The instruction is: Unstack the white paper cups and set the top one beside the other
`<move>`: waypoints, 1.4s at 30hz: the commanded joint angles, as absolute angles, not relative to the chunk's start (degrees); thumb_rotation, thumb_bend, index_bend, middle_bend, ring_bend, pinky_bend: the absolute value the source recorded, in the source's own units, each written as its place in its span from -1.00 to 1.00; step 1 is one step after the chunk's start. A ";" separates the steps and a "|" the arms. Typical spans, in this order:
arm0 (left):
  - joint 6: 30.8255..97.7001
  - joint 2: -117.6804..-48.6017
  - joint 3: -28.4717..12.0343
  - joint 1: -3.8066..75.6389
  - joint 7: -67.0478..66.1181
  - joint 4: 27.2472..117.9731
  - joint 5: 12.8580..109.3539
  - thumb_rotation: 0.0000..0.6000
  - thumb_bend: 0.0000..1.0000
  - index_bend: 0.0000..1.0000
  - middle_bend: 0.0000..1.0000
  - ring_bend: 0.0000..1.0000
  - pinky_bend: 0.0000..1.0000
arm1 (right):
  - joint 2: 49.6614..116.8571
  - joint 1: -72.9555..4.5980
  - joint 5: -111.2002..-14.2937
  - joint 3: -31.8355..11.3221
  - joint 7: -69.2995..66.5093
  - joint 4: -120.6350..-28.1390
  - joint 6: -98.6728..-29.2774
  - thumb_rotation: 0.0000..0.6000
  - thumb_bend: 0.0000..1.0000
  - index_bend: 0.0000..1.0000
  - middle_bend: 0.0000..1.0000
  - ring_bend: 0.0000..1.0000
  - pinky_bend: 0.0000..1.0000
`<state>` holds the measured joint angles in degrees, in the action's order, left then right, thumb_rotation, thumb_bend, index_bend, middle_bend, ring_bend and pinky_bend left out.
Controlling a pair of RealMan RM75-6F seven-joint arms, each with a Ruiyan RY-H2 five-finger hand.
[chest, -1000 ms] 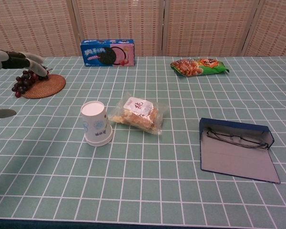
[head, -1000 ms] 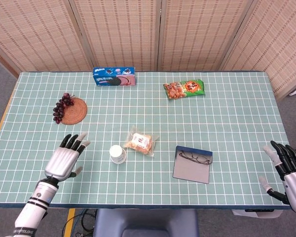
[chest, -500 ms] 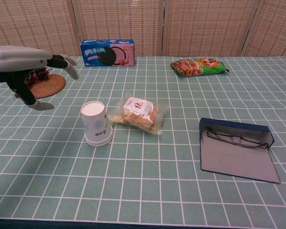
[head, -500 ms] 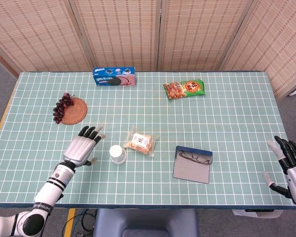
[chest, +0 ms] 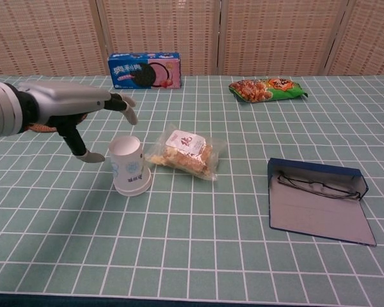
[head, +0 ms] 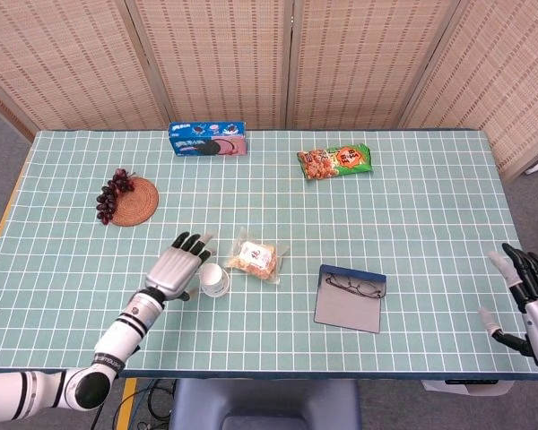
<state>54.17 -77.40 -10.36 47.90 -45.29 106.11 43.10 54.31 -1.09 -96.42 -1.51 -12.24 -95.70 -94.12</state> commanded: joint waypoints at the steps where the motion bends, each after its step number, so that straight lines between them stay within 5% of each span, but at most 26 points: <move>1: 53.92 -78.34 -10.12 49.52 -45.39 105.31 41.42 1.00 -0.41 -0.58 -1.00 -1.00 -1.00 | 54.39 -1.08 -96.51 -1.59 -12.64 -95.41 -94.35 1.00 -0.32 -0.88 -1.00 -1.00 -1.00; 42: 59.84 -79.27 -5.03 54.21 -42.23 105.86 39.10 1.00 -0.41 -0.41 -1.00 -1.00 -1.00 | 54.00 -0.74 -96.70 -1.18 -12.81 -95.36 -94.70 1.00 -0.32 -0.89 -1.00 -1.00 -1.00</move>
<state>59.83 -79.26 -5.04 54.21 -42.24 105.86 39.09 54.01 -0.74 -96.70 -1.19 -12.81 -95.35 -94.70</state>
